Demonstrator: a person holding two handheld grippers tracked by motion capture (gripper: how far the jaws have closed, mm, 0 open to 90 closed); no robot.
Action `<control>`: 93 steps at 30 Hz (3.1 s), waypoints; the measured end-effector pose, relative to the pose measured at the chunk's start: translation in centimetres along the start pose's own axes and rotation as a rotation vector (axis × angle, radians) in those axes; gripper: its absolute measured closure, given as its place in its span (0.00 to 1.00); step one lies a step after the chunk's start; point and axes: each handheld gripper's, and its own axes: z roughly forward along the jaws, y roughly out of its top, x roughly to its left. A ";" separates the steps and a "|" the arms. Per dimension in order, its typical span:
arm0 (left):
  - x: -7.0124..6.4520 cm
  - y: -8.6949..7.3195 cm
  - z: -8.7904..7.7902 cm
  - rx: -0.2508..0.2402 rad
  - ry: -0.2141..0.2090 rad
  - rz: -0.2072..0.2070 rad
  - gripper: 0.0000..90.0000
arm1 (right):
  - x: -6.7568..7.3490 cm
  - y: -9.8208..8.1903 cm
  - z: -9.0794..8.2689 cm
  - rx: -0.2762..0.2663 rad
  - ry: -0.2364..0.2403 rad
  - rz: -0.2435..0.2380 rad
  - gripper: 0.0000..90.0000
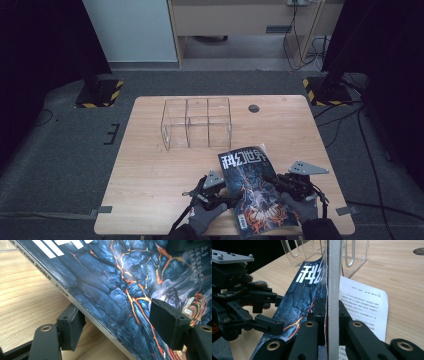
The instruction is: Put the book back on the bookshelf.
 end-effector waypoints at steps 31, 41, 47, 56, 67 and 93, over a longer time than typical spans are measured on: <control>-0.9 3.2 -2.1 -0.122 0.063 0.008 0.47 | 0.0 1.3 -0.3 -0.152 0.023 -0.027 0.93; -1.1 4.3 -1.0 -0.157 0.067 0.035 0.46 | -0.4 1.1 -0.5 -0.172 0.019 -0.011 0.93; -0.6 4.5 -0.2 -0.165 0.056 0.008 0.46 | -0.5 1.1 -0.5 -0.169 0.022 -0.009 0.93; 0.1 4.8 1.0 -0.145 0.052 0.009 0.46 | -0.6 1.0 -0.5 -0.164 0.034 -0.013 0.93; 0.1 4.8 1.5 -0.122 0.092 0.024 0.52 | -0.3 1.1 -0.3 -0.152 0.045 -0.026 0.93; -1.0 7.3 -1.7 -0.192 0.130 0.089 0.83 | -1.0 2.7 1.2 -0.185 -0.064 -0.041 0.88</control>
